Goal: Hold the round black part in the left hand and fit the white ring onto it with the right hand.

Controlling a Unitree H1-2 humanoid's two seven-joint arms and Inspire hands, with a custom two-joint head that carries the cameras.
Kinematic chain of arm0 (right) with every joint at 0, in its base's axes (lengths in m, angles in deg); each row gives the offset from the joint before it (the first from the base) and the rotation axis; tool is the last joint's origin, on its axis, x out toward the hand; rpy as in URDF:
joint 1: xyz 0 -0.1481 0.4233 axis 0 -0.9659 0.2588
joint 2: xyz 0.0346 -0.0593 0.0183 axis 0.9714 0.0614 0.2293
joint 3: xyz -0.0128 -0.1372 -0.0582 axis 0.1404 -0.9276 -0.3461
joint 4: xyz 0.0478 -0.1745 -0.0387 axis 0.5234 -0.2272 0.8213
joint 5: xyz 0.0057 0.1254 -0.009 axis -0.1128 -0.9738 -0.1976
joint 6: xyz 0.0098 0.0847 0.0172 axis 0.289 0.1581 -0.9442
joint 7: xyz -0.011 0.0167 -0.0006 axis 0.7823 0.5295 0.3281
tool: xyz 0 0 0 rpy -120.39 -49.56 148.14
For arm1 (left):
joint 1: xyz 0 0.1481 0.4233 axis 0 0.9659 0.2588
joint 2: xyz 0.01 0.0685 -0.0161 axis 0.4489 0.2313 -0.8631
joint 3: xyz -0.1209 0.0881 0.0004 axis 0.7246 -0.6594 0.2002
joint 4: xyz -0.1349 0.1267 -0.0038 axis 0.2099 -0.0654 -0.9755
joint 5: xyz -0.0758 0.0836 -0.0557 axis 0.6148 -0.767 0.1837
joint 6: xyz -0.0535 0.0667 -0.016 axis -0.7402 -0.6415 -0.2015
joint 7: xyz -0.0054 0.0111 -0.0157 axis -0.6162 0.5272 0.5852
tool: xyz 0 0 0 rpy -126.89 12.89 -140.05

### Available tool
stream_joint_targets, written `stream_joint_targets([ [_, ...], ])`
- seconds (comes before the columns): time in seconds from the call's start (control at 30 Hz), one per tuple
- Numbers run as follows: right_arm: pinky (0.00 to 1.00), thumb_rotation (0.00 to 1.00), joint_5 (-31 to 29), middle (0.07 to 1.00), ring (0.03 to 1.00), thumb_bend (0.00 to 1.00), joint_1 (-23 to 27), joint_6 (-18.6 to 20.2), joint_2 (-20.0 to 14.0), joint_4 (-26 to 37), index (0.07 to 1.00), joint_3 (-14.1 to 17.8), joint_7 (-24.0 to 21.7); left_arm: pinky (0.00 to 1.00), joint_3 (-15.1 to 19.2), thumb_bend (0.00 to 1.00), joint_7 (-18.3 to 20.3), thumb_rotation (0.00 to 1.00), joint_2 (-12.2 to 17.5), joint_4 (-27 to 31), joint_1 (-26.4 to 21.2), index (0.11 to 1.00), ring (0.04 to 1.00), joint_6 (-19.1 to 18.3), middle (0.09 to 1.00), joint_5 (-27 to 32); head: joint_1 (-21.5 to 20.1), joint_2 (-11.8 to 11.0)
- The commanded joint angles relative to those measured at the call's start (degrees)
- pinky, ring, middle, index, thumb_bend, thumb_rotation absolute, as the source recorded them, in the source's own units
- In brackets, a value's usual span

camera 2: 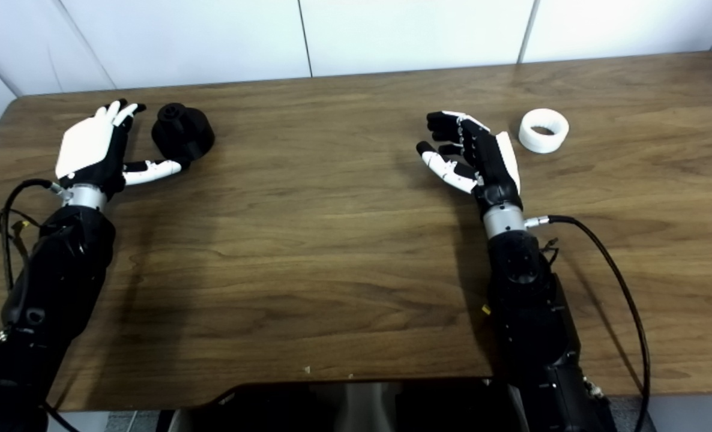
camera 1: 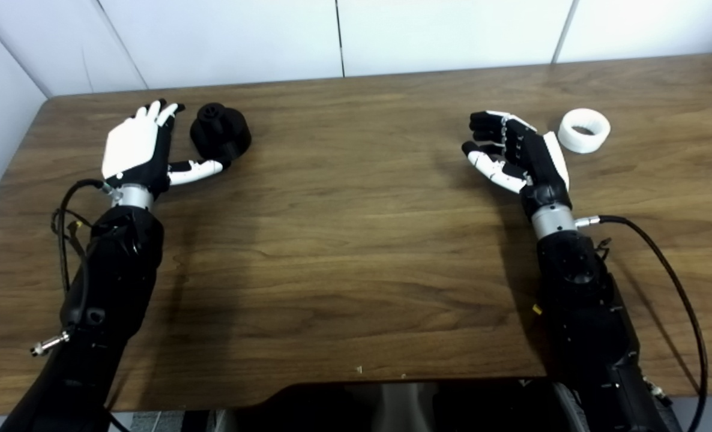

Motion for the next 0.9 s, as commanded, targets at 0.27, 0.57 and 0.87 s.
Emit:
stream_joint_targets([
  [0.27,0.67,0.25,1.0,0.722,0.73,0.5,3.0,-2.9,-1.4,1.7,0.699,-0.3,0.0,1.0,-0.2,1.0,-2.0,0.6,1.6,-0.2,-4.0,0.898,1.0,0.9,1.0,0.7,-0.3,0.0],
  [0.57,0.65,0.26,0.8,0.718,0.723,0.5,3.3,-3.5,-1.6,1.5,0.693,-0.1,-0.1,1.0,-0.7,1.0,-3.8,0.58,1.4,-4.0,-5.9,0.893,1.0,1.1,1.0,0.6,-0.5,0.1],
  [0.87,0.65,0.25,0.4,0.719,0.717,0.5,3.0,-4.0,-1.7,1.6,0.695,0.2,-0.1,1.0,-1.6,1.0,-6.4,0.58,1.1,-8.8,-7.7,0.878,1.0,0.7,1.0,0.9,-0.9,0.1],
])
